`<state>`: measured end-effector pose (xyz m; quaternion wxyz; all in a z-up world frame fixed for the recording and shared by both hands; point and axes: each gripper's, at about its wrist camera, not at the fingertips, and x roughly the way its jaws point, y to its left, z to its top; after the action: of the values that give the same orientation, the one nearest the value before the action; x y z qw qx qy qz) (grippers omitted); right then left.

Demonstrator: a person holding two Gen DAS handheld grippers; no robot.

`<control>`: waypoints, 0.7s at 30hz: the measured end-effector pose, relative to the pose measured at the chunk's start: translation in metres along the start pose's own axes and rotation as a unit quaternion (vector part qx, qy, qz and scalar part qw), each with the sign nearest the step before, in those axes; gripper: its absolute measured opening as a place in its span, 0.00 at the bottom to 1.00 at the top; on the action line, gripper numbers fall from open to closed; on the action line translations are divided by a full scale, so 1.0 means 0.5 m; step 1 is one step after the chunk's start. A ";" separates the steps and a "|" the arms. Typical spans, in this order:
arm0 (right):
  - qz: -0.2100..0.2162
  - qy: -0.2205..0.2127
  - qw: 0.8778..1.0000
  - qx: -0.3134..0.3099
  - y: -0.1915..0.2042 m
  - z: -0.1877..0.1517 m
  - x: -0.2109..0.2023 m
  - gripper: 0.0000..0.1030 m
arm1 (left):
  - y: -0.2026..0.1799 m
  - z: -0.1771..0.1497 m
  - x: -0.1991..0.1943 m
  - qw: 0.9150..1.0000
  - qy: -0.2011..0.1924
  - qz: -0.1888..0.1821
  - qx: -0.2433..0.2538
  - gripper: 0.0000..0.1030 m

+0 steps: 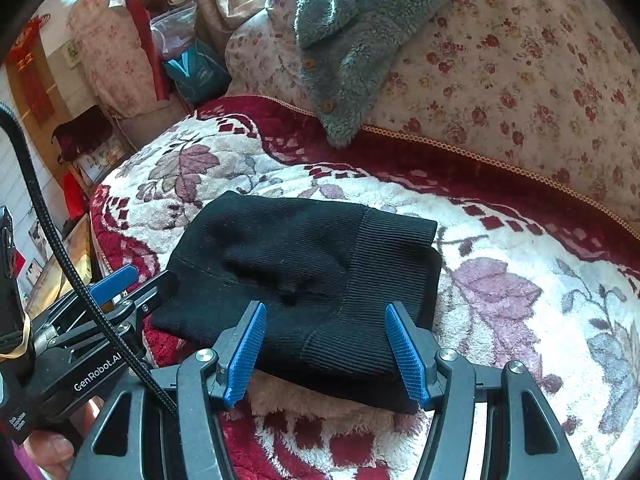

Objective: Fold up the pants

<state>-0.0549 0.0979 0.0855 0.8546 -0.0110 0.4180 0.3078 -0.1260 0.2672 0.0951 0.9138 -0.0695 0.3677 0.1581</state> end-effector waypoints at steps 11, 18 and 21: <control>0.000 0.001 1.000 0.000 0.005 -0.001 0.000 0.58 | 0.000 0.002 -0.004 1.000 -0.001 0.002 0.000 0.60; 0.000 0.005 1.000 -0.006 0.011 -0.003 0.004 0.59 | 0.001 0.007 -0.012 1.000 -0.009 0.005 0.001 0.60; 0.001 0.005 1.000 -0.004 0.012 -0.004 0.004 0.59 | -0.002 0.008 -0.020 1.000 -0.025 0.011 0.008 0.60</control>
<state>-0.0583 0.1033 0.0841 0.8522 -0.0158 0.4211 0.3103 -0.1301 0.2648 0.1049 0.9213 -0.0543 0.3471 0.1665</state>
